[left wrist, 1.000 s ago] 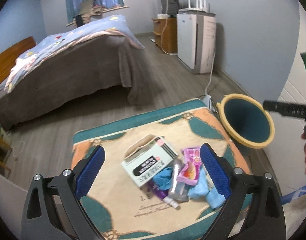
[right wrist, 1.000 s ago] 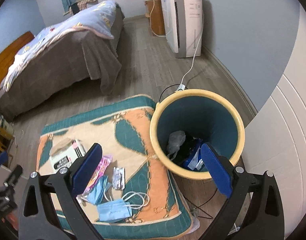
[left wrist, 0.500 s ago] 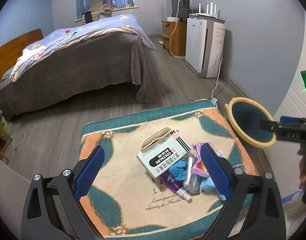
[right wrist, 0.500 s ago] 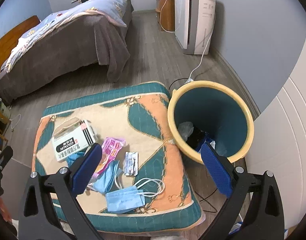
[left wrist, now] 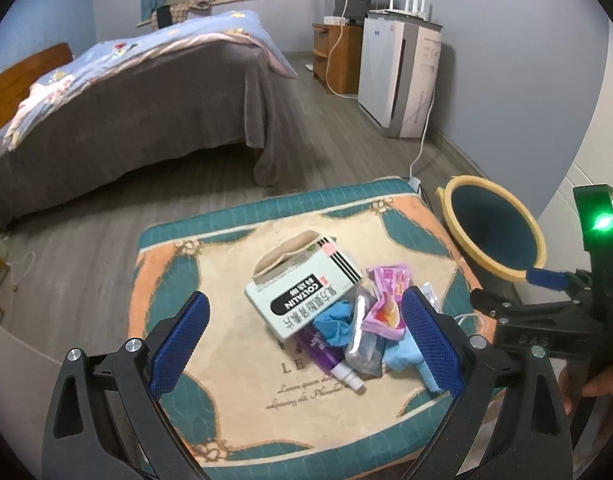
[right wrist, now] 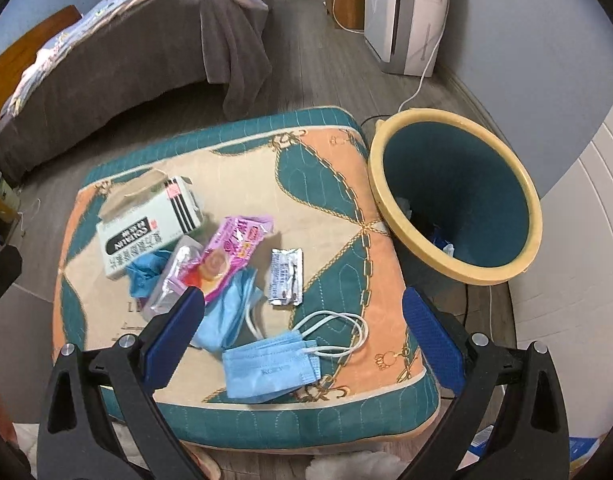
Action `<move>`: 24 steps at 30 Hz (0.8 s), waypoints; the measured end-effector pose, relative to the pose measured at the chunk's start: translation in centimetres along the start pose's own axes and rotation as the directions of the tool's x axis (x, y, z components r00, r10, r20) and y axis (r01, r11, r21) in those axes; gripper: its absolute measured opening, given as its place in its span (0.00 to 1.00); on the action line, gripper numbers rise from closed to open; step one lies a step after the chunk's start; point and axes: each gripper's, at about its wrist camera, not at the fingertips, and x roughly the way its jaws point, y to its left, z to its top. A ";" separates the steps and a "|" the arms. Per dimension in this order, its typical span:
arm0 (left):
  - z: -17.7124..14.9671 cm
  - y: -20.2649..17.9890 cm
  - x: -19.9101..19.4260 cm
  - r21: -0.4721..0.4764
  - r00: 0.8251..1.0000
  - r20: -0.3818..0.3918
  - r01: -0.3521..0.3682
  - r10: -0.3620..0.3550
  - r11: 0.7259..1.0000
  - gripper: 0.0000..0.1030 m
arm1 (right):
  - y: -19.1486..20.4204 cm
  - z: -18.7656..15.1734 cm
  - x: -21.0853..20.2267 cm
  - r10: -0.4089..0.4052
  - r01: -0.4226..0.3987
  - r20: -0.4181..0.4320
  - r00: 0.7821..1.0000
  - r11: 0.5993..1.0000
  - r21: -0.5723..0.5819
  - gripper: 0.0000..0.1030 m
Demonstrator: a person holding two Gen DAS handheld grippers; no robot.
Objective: Collect trash
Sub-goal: 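Move both tools back over the remaining trash on the cushion, then grasp the blue face mask with the right tool and lift it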
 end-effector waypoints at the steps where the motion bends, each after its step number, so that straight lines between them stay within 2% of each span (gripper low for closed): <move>1: 0.0 0.0 0.2 -0.007 1.000 -0.006 0.001 -0.001 1.000 0.93 | -0.2 0.1 0.2 -0.006 0.006 -0.003 1.000 1.000 0.003 0.94; 8: -0.3 0.3 1.9 -0.048 0.999 -0.048 -0.022 0.020 0.999 0.93 | -1.9 0.4 2.1 -0.005 0.007 -0.043 0.999 0.999 0.047 0.94; 20: -0.8 -0.5 4.4 -0.027 0.993 -0.106 -0.055 0.052 0.998 0.93 | -4.7 0.2 4.5 0.011 0.009 -0.120 0.993 0.987 0.163 0.94; 22: -1.0 -0.4 5.0 -0.038 0.991 -0.121 -0.056 0.051 0.998 0.93 | -4.7 0.0 5.0 0.013 0.009 -0.138 0.990 0.987 0.161 0.93; 24: -1.2 -0.5 5.6 -0.037 0.989 -0.135 -0.066 0.061 0.997 0.93 | -4.2 -0.2 5.2 0.021 0.002 -0.150 0.988 0.989 0.149 0.84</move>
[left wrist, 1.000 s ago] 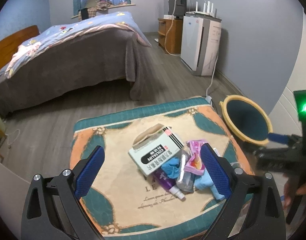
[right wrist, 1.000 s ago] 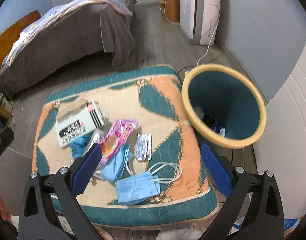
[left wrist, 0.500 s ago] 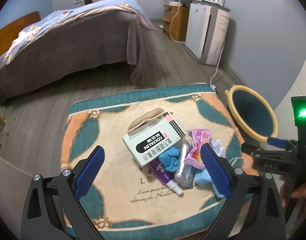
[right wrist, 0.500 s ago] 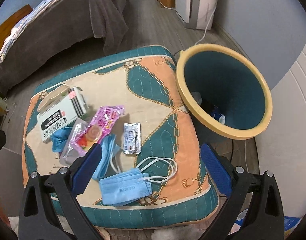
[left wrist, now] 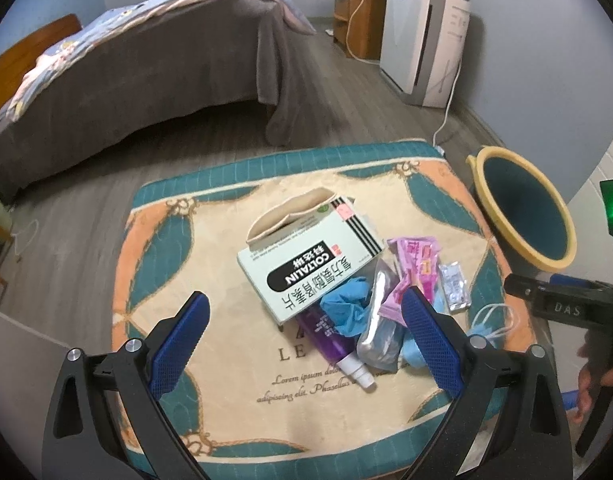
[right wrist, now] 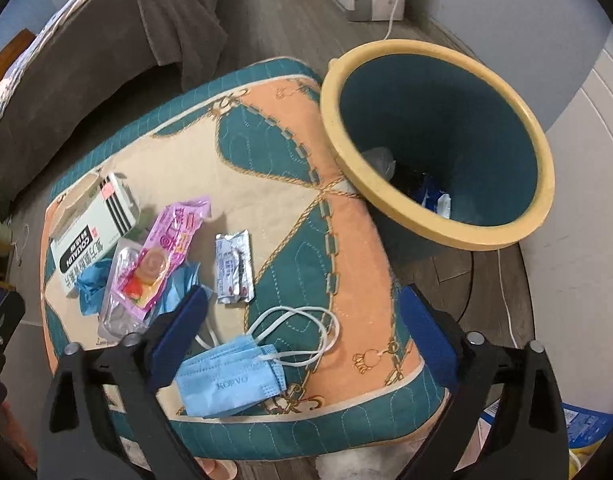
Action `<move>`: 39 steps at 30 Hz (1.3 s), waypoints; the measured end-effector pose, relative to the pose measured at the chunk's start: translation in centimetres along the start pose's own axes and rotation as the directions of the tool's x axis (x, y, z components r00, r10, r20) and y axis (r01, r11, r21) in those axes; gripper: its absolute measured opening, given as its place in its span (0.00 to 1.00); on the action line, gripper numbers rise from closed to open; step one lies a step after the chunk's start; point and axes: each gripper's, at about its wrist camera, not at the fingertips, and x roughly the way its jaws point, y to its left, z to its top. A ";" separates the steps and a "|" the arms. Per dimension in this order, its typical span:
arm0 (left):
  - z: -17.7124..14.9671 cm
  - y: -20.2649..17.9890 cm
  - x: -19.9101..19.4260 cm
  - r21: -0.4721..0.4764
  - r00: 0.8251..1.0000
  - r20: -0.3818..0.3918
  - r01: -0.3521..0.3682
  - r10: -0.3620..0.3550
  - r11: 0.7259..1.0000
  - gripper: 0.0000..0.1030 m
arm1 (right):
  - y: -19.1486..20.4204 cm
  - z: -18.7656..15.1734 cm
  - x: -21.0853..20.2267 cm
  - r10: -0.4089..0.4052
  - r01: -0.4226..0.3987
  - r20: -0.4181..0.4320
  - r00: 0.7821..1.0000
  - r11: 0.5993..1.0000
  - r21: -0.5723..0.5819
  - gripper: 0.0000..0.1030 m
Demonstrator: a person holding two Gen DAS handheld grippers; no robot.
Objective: Collect trash
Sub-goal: 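Grasp the blue face mask with the right tool and lift it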
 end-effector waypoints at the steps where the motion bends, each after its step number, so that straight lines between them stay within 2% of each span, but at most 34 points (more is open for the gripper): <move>1: -0.1 0.0 0.1 0.000 1.000 -0.005 -0.006 0.006 1.000 0.93 | 0.2 -0.3 0.1 0.014 -0.014 -0.013 1.000 1.000 -0.005 0.81; 3: -0.2 -0.1 0.4 0.002 1.000 -0.014 -0.004 0.004 1.000 0.93 | 1.0 -1.1 0.6 0.039 -0.041 -0.050 0.998 0.999 -0.031 0.68; 6: 0.0 -0.4 0.1 0.020 1.000 -0.002 0.000 0.000 1.000 0.93 | 2.5 -2.2 2.3 0.024 -0.037 -0.127 0.992 0.994 -0.100 0.49; 8: 0.2 -0.5 -0.1 0.024 1.000 0.005 0.005 -0.005 1.000 0.93 | 3.0 -2.7 3.5 -0.007 -0.015 -0.170 0.985 0.991 -0.132 0.43; 11: 0.3 -0.5 -0.2 0.020 1.000 0.006 0.024 -0.024 1.000 0.93 | 3.5 -3.1 4.7 -0.044 0.009 -0.198 0.979 0.985 -0.172 0.40; 13: 0.3 -0.5 -0.1 0.026 1.000 0.004 0.024 -0.024 0.999 0.93 | 3.9 -3.1 4.9 -0.057 0.017 -0.194 0.979 0.980 -0.198 0.17; 14: 0.3 -0.5 -0.1 0.029 1.000 0.003 0.020 -0.020 0.999 0.93 | 4.1 -3.1 5.0 -0.051 0.011 -0.196 0.979 0.979 -0.204 0.02; 16: 0.4 -0.4 -0.1 0.027 1.000 -0.001 0.018 -0.018 0.999 0.93 | 4.9 -3.3 5.0 -0.021 -0.029 -0.218 0.976 0.974 -0.225 0.02; 21: 0.5 -0.2 -0.2 0.028 1.000 0.005 0.019 -0.019 0.999 0.93 | 6.5 -2.7 2.6 -0.008 -0.039 -0.162 0.987 0.959 -0.281 0.02; 27: 0.5 -0.8 0.0 0.053 1.000 0.004 0.028 -0.028 0.998 0.93 | 6.7 0.7 -2.6 0.056 -0.075 -0.069 0.996 0.949 -0.306 0.02; 33: 0.8 -2.2 1.3 0.071 0.997 -0.018 0.076 -0.075 0.995 0.93 | 5.0 4.1 -5.2 0.057 -0.042 0.037 0.998 0.944 -0.326 0.02; 37: 0.9 -4.2 3.0 0.105 0.993 -0.044 0.117 -0.113 0.988 0.90 | 3.3 5.2 -5.4 0.101 -0.080 0.059 0.993 0.954 -0.289 0.02; 39: 0.7 -5.5 3.9 0.132 0.989 -0.064 0.139 -0.132 0.981 0.81 | 2.8 5.6 -5.1 0.117 -0.095 0.063 0.991 0.955 -0.282 0.02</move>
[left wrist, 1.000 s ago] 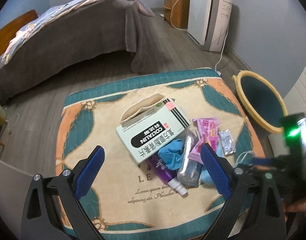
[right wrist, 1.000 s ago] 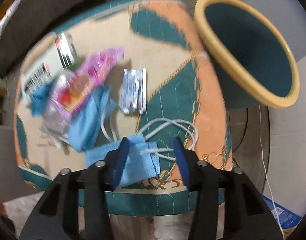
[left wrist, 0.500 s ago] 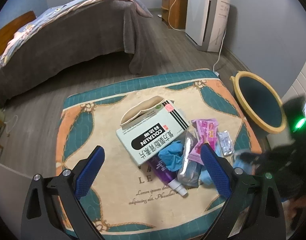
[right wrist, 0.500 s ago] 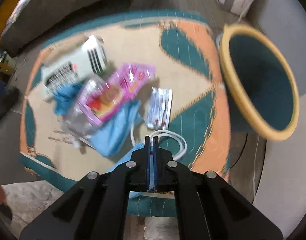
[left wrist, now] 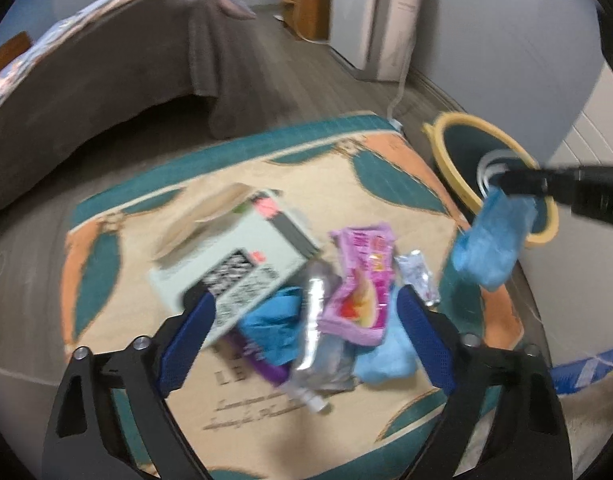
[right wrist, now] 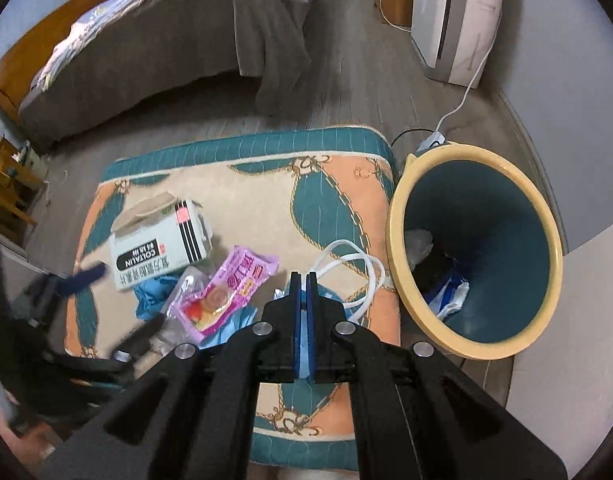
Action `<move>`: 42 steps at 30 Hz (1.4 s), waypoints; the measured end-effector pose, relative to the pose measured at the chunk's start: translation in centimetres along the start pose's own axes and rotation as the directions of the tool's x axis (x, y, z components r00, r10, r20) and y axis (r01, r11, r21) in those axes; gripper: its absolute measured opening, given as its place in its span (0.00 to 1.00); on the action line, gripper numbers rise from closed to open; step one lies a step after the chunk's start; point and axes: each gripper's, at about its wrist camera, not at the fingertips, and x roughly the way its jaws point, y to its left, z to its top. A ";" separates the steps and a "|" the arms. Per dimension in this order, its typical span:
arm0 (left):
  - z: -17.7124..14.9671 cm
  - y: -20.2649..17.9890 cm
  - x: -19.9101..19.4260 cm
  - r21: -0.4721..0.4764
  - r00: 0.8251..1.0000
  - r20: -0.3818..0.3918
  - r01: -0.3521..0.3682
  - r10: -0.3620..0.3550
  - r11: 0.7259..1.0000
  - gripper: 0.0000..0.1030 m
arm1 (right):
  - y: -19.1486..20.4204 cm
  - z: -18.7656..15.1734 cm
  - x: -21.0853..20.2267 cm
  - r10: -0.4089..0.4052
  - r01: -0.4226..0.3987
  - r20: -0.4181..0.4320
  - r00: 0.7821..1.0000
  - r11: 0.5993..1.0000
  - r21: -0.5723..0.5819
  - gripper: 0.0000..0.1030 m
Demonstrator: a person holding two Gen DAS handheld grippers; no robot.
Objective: Collect trash
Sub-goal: 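Grasp the blue face mask with the right tool and lift it, then grasp the pink snack wrapper with the left tool while the right tool lifts the mask toward the bin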
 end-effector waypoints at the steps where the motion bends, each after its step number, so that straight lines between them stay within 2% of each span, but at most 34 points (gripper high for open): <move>1: 0.1 -0.6 0.7 0.017 1.000 -0.015 0.010 -0.010 1.000 0.74 | -0.1 0.1 0.0 -0.002 0.002 0.004 1.000 1.000 -0.004 0.02; 6: 0.6 -2.8 3.3 0.086 0.998 -0.051 0.037 -0.032 0.996 0.50 | -0.4 0.5 0.2 0.009 -0.009 0.013 1.000 1.000 -0.014 0.02; 8: 0.9 -3.1 3.9 0.091 0.997 -0.062 0.047 -0.042 0.995 0.35 | -0.6 0.6 0.4 0.013 -0.013 0.010 1.000 1.000 -0.017 0.02; 16: 0.9 -2.8 6.5 0.081 0.993 -0.110 0.043 -0.034 0.996 0.31 | -1.7 0.9 0.4 0.053 -0.054 0.004 0.999 0.998 0.015 0.02; 17: 0.9 -2.9 6.6 0.088 0.993 -0.114 0.043 -0.032 0.995 0.29 | -1.7 0.9 0.4 0.055 -0.056 0.005 0.998 0.998 0.015 0.02; 19: 0.8 -3.2 6.9 0.108 0.991 -0.126 0.046 -0.032 0.993 0.14 | -1.8 0.9 0.4 0.059 -0.059 0.008 0.998 0.998 0.016 0.02; 22: 1.0 -3.6 6.2 0.134 0.995 -0.094 0.040 -0.027 0.990 0.11 | -1.9 1.0 0.1 0.063 -0.064 0.017 0.998 0.998 0.018 0.02; 26: 2.2 -3.7 4.1 0.120 0.998 -0.014 0.057 -0.056 0.991 0.11 | -2.1 1.3 -0.7 0.065 -0.066 0.045 0.997 0.998 0.023 0.02; 31: 3.7 -4.2 0.9 0.120 0.994 0.079 0.063 -0.073 0.991 0.11 | -3.2 2.1 -2.3 0.043 -0.047 0.100 0.994 0.998 0.040 0.02; 36: 4.3 -4.9 -0.9 0.124 0.988 0.127 0.067 -0.083 0.990 0.11 | -5.8 2.8 -4.0 0.025 -0.042 0.156 0.987 0.993 0.109 0.02; 42: 4.5 -5.9 -1.8 0.142 0.985 0.141 0.078 -0.099 0.987 0.11 | -9.0 3.1 -5.3 -0.045 0.010 0.201 0.979 0.985 0.171 0.02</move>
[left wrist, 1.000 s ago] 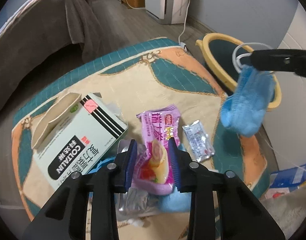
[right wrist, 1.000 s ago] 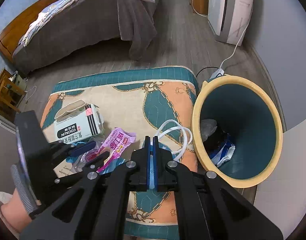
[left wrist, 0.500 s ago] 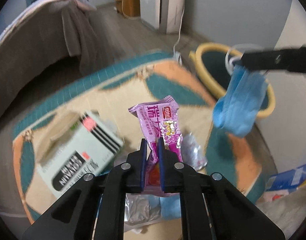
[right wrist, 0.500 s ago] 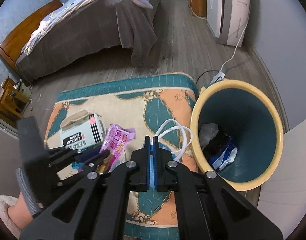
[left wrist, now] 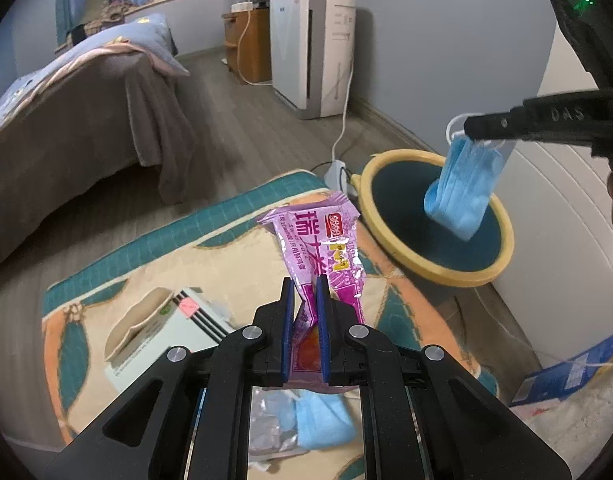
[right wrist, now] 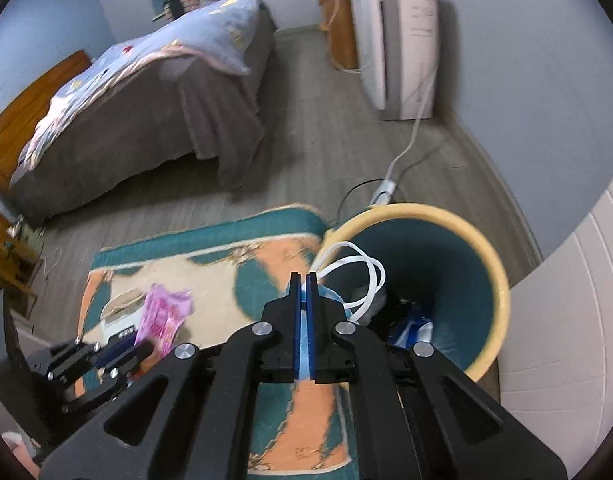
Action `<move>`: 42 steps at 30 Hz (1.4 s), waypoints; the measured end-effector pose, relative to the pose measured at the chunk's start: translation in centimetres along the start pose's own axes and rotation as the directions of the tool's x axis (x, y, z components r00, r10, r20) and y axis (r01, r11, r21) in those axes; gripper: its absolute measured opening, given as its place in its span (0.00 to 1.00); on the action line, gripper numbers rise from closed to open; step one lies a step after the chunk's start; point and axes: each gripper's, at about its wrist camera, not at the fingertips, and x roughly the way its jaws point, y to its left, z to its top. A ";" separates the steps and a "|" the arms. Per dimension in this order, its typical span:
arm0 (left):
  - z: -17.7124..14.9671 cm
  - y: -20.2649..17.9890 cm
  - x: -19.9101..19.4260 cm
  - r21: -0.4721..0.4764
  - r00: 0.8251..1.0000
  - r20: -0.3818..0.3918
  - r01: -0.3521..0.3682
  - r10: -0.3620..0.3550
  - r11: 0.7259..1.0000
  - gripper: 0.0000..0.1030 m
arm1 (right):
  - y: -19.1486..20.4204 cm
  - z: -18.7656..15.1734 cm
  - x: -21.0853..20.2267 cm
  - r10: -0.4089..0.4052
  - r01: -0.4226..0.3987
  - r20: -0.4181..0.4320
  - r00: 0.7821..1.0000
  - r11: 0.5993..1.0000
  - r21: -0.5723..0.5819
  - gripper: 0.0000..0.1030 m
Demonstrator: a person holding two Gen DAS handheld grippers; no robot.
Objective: Collect trash
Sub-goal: 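Grasp the pink snack wrapper with the left tool while the right tool lifts the mask toward the bin, then carry the pink wrapper and blue mask over the bin with both tools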
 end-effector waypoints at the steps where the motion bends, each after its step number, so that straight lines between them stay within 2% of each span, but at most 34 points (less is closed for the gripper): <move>1: 0.0 -0.2 0.1 0.003 1.000 -0.002 0.003 -0.003 1.000 0.11 | -0.7 0.2 -0.2 -0.006 0.006 0.009 1.000 1.000 0.016 0.02; 8: 0.2 -2.7 0.3 0.065 1.000 -0.010 0.020 -0.019 0.998 0.11 | -5.3 0.6 -0.5 -0.033 0.030 0.028 0.999 0.993 0.118 0.02; 13: 1.0 -4.7 0.3 0.093 0.999 -0.005 0.049 -0.049 0.994 0.11 | -7.8 0.4 -0.1 -0.074 0.070 0.018 0.997 0.985 0.157 0.02; 16: 1.3 -5.9 0.6 0.104 0.998 -0.006 0.070 -0.070 0.992 0.11 | -8.9 0.1 0.3 -0.071 0.070 0.003 0.997 0.982 0.177 0.02; 20: 2.1 -7.6 1.5 0.116 0.995 -0.023 0.100 -0.098 0.988 0.11 | -9.3 0.1 0.5 -0.071 0.071 -0.004 0.997 0.981 0.181 0.02; 26: 3.3 -10.3 3.1 0.169 0.994 -0.046 0.110 -0.104 0.979 0.11 | -10.2 -0.2 0.9 -0.090 0.092 -0.016 0.996 0.976 0.198 0.02; 30: 4.0 -11.0 4.4 0.149 0.988 -0.074 0.143 -0.134 0.978 0.11 | -12.0 -1.0 2.4 -0.111 0.124 -0.067 0.992 0.962 0.245 0.02; 35: 4.4 -11.9 6.2 0.167 0.989 -0.097 0.129 -0.114 0.978 0.11 | -13.3 -1.8 3.9 -0.126 0.153 -0.114 0.985 0.950 0.270 0.02; 42: 4.7 -12.3 9.0 0.145 0.986 -0.129 0.121 -0.103 0.982 0.11 | -12.7 -1.4 3.5 -0.150 0.164 -0.074 0.986 0.955 0.248 0.02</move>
